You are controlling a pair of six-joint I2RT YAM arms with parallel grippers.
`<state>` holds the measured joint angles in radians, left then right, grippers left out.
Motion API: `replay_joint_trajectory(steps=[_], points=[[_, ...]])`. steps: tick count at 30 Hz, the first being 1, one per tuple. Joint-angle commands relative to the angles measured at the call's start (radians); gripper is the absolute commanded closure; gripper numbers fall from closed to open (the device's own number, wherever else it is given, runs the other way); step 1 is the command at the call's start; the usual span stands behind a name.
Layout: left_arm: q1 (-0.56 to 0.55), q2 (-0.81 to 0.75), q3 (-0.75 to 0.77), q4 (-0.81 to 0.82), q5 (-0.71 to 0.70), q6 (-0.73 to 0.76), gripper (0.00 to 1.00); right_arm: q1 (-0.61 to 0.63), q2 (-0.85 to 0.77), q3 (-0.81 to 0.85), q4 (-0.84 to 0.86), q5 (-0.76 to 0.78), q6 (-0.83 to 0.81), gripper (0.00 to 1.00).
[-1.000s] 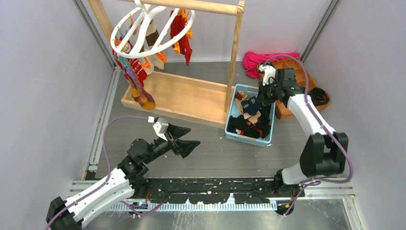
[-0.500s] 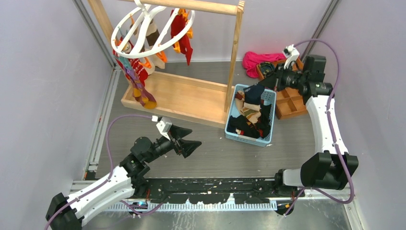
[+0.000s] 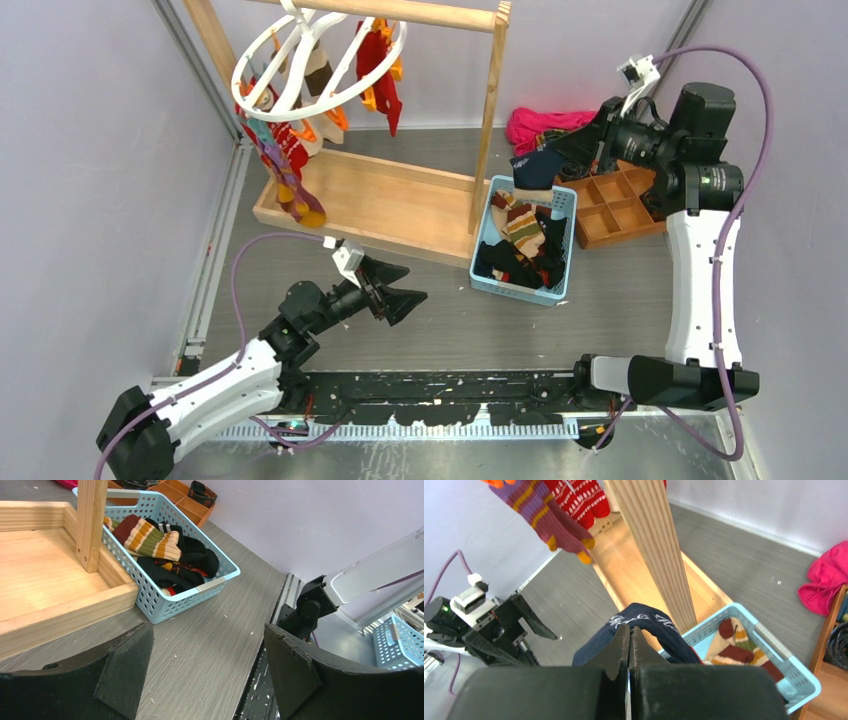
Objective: Clip the socks to the hanger
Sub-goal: Adjust the sock in the bin.
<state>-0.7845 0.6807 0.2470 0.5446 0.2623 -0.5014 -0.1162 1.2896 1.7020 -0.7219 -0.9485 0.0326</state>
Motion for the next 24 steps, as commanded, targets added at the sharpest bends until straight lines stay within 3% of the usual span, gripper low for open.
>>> replay_joint_trajectory(steps=[1,8,11,15,20,24], points=[[-0.002,0.039,0.050,0.154,0.033,-0.044,0.18,-0.002,-0.028,-0.075,-0.056,0.014,-0.039,0.99],[-0.004,0.062,0.037,0.177,0.028,-0.076,0.19,0.013,0.078,-0.281,-0.227,0.238,-0.398,0.99],[-0.004,0.053,0.021,0.177,0.014,-0.086,0.19,-0.009,0.144,-0.348,-0.232,0.313,-0.460,0.99],[-0.005,0.063,0.012,0.176,-0.008,-0.096,0.19,-0.040,0.161,-0.344,-0.209,0.283,-0.434,0.99],[-0.006,0.134,0.033,0.191,-0.013,-0.122,0.20,-0.040,0.128,-0.199,-0.202,0.144,-0.336,0.99],[-0.010,0.189,0.034,0.249,-0.007,-0.144,0.21,-0.040,0.065,-0.149,-0.077,0.087,-0.206,0.99]])
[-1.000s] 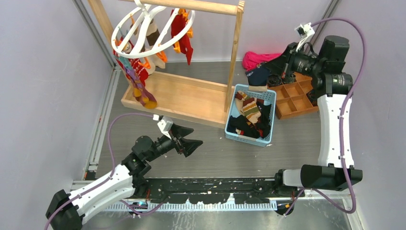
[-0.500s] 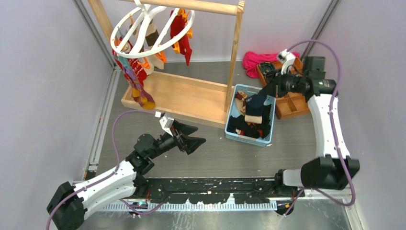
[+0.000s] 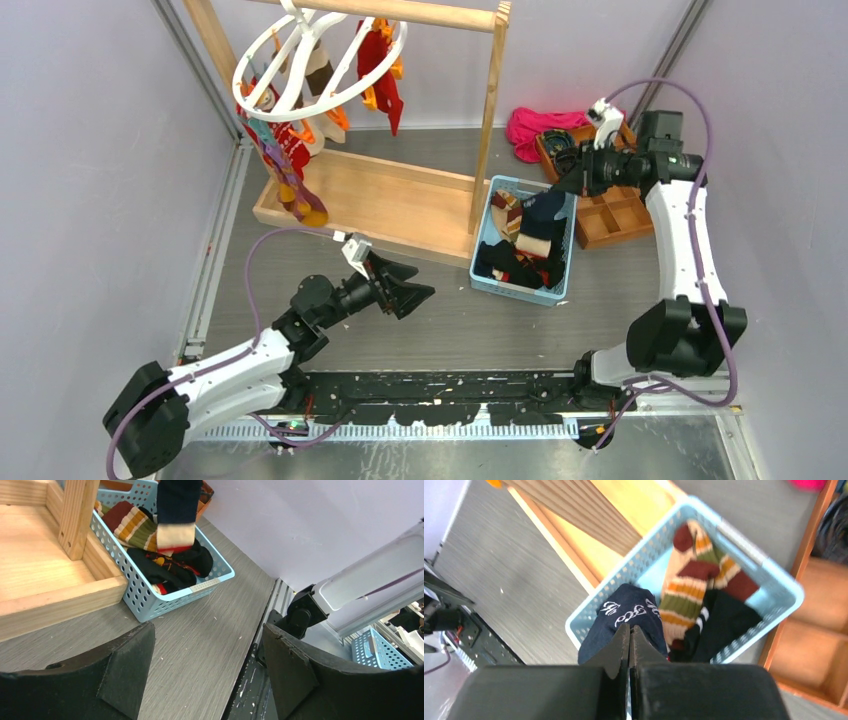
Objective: Clip the socks to the hanger
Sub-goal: Adjust the sock in the bin.
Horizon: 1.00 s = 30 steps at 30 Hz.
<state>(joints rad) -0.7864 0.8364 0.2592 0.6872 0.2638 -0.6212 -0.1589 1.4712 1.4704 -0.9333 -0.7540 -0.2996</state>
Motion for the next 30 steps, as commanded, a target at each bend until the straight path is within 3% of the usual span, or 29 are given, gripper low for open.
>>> replay_joint_trajectory(steps=[1,6,8,15,19,25,30], points=[[-0.009,0.043,0.023,0.114,-0.008,-0.026,0.21,0.002,-0.137,0.077,0.186,-0.108,0.160,0.99],[-0.011,0.056,0.029,0.120,-0.008,-0.023,0.21,0.004,-0.161,0.036,0.344,-0.133,0.260,0.99],[-0.011,0.053,0.028,0.120,-0.007,-0.024,0.21,0.004,-0.137,0.010,0.287,-0.147,0.204,0.99],[-0.011,0.015,-0.003,0.115,-0.025,-0.018,0.20,0.002,-0.093,-0.239,-0.135,-0.029,-0.234,0.99],[-0.012,0.023,0.006,0.109,-0.020,-0.008,0.20,0.002,-0.102,-0.328,-0.159,0.094,-0.263,0.99],[-0.011,0.024,0.009,0.108,-0.016,-0.007,0.20,0.002,-0.092,-0.320,-0.163,0.269,-0.245,0.99],[-0.011,0.006,0.006,0.095,-0.019,0.007,0.20,0.002,-0.055,-0.266,-0.200,0.237,-0.253,0.81]])
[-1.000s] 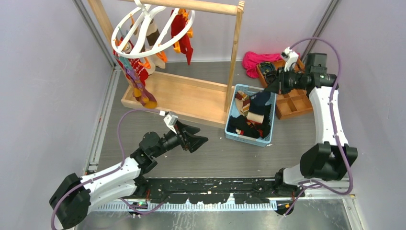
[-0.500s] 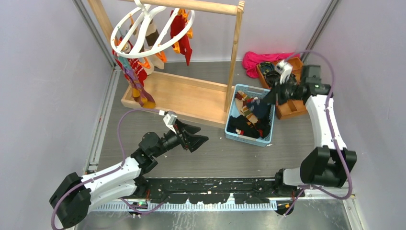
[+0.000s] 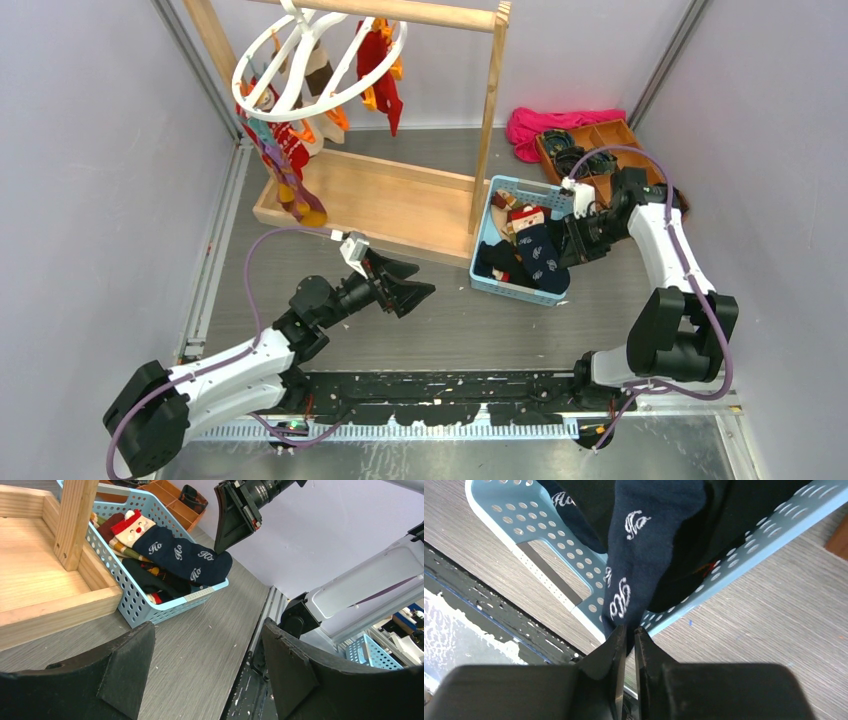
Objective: Clip the socks to the hanger
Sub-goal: Adjust the sock in the bin.
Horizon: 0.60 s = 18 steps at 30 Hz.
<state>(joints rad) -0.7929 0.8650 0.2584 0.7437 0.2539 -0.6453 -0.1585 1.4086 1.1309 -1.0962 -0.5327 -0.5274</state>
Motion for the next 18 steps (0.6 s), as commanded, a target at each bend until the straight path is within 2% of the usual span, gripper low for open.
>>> replay_joint_trajectory(steps=[1,5,9,12,18], points=[[-0.005,-0.028,0.007,0.028,-0.009,0.035,0.20,0.002,0.012,0.092,-0.044,0.000,-0.025,0.77],[-0.005,-0.060,0.011,-0.019,-0.014,0.054,0.20,0.001,0.027,0.184,-0.059,-0.032,-0.013,0.59],[-0.006,-0.093,0.012,-0.061,-0.027,0.082,0.20,0.003,0.054,0.244,0.020,-0.076,0.057,0.43],[-0.005,-0.114,0.014,-0.090,-0.033,0.100,0.20,0.039,0.132,0.257,0.086,-0.070,0.120,0.36],[-0.005,-0.172,0.012,-0.159,-0.053,0.125,0.19,0.127,0.302,0.228,0.182,0.119,0.193,0.29]])
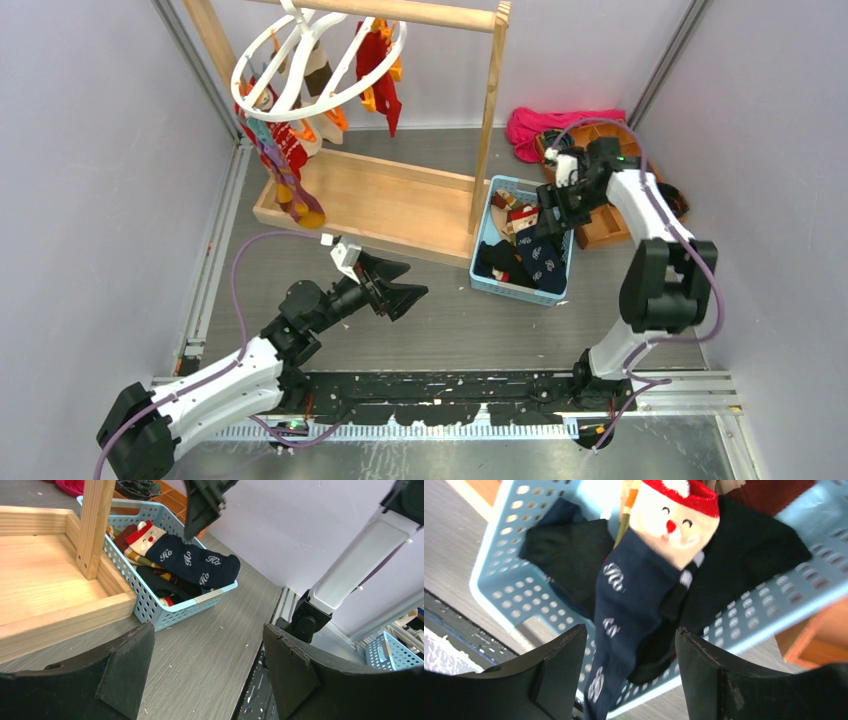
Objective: Clip the socks to the hanger
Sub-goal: Adjust the sock in the bin.
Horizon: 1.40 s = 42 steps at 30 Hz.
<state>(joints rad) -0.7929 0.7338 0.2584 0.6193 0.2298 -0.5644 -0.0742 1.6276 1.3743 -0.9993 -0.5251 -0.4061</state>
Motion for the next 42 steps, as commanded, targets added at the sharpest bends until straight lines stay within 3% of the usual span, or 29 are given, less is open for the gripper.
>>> replay_joint_trajectory(steps=[1,4,5,7,9,15,21,28,32,37,42], points=[[-0.006,-0.050,0.010,-0.045,-0.036,0.053,0.19,0.055,0.103,-0.025,0.102,0.145,0.074,0.29],[-0.005,-0.063,0.010,-0.067,-0.052,0.079,0.18,0.074,0.169,-0.028,0.129,0.191,0.073,0.36],[-0.005,-0.063,0.011,-0.072,-0.056,0.085,0.18,0.104,0.185,-0.016,0.129,0.180,0.074,0.46],[-0.005,-0.056,0.014,-0.078,-0.059,0.094,0.18,0.115,0.194,0.010,0.142,0.130,0.098,0.77],[-0.005,-0.044,0.017,-0.079,-0.060,0.098,0.18,0.116,0.181,0.044,0.173,0.072,0.141,0.88],[-0.005,-0.004,0.026,-0.069,-0.063,0.107,0.18,0.114,0.190,0.177,0.337,0.017,0.347,0.98],[-0.005,0.011,0.038,-0.074,-0.061,0.112,0.18,0.111,0.282,0.296,0.294,0.101,0.307,0.98],[-0.005,0.042,0.052,-0.073,-0.061,0.126,0.18,0.106,0.237,0.244,0.236,0.124,0.202,0.98],[-0.005,0.076,0.067,-0.062,-0.044,0.126,0.18,0.107,0.249,0.257,0.103,0.114,0.119,0.95],[-0.005,0.104,0.085,-0.056,-0.029,0.125,0.18,0.105,0.197,0.200,0.112,0.219,0.064,0.58],[-0.005,0.080,0.095,-0.095,-0.030,0.134,0.18,0.105,0.026,0.152,0.127,0.214,0.017,0.43]])
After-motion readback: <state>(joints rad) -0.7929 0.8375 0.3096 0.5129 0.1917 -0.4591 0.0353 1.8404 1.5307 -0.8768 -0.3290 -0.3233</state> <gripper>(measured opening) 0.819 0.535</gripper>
